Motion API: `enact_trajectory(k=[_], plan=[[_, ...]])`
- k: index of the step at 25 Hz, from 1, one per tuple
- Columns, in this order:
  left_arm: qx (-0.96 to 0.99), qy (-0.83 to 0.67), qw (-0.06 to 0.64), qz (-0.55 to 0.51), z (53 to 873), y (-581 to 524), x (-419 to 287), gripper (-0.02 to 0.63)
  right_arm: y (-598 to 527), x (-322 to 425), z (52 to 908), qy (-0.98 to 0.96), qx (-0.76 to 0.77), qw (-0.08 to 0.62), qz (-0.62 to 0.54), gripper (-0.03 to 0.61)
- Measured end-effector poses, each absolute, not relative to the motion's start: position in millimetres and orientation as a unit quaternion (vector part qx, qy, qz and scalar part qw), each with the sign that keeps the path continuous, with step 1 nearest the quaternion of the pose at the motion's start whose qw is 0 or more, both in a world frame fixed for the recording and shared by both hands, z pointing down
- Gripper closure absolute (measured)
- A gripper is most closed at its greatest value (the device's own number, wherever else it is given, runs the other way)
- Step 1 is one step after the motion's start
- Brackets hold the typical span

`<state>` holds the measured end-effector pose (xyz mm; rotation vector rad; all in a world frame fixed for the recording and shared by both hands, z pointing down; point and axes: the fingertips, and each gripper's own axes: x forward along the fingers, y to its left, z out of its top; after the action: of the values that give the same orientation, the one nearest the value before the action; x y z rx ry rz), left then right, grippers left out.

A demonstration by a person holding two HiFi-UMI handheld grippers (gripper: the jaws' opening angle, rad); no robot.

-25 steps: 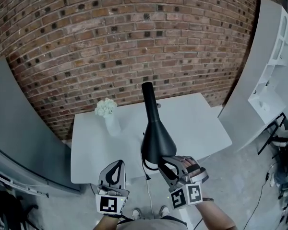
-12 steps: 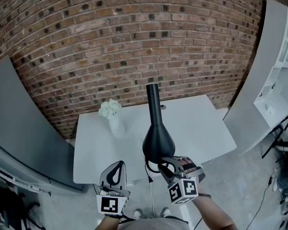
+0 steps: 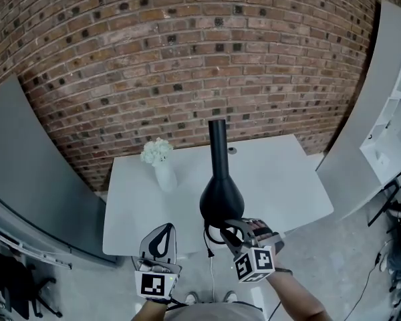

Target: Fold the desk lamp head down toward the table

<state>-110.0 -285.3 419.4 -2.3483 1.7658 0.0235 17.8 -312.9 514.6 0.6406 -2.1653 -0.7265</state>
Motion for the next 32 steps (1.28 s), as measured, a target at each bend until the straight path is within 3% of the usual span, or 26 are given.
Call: enact_trajectory(k=[7, 13, 14, 15, 20, 24, 32], plan=[[-0.799, 0.594, 0.089, 0.006, 421, -293, -101, 0.605, -308, 21, 505, -0.854, 0.267, 0.35, -0.278, 0.465], [-0.801, 0.593, 0.087, -0.001, 430, -302, -98, 0.604, -301, 57, 465, -0.914, 0.369, 0.142, -0.09, 0.487], [-0.801, 0.592, 0.087, -0.003, 431, -303, -96, 0.604, -303, 64, 466, -0.913, 0.378, 0.133, -0.077, 0.536], [-0.803, 0.59, 0.084, -0.006, 433, -304, -94, 0.604, -304, 70, 468, -0.911, 0.385, 0.13, -0.066, 0.543], [-0.808, 0.584, 0.081, -0.009, 436, -306, -81, 0.604, -305, 87, 472, -0.909, 0.397, 0.126, -0.015, 0.55], [-0.805, 0.588, 0.079, -0.011, 439, -306, -79, 0.604, -310, 95, 451, -0.899, 0.436, 0.032, 0.023, 0.552], [-0.796, 0.602, 0.064, -0.006, 440, -304, -88, 0.604, -311, 92, 431, -0.894, 0.448, -0.001, 0.011, 0.561]])
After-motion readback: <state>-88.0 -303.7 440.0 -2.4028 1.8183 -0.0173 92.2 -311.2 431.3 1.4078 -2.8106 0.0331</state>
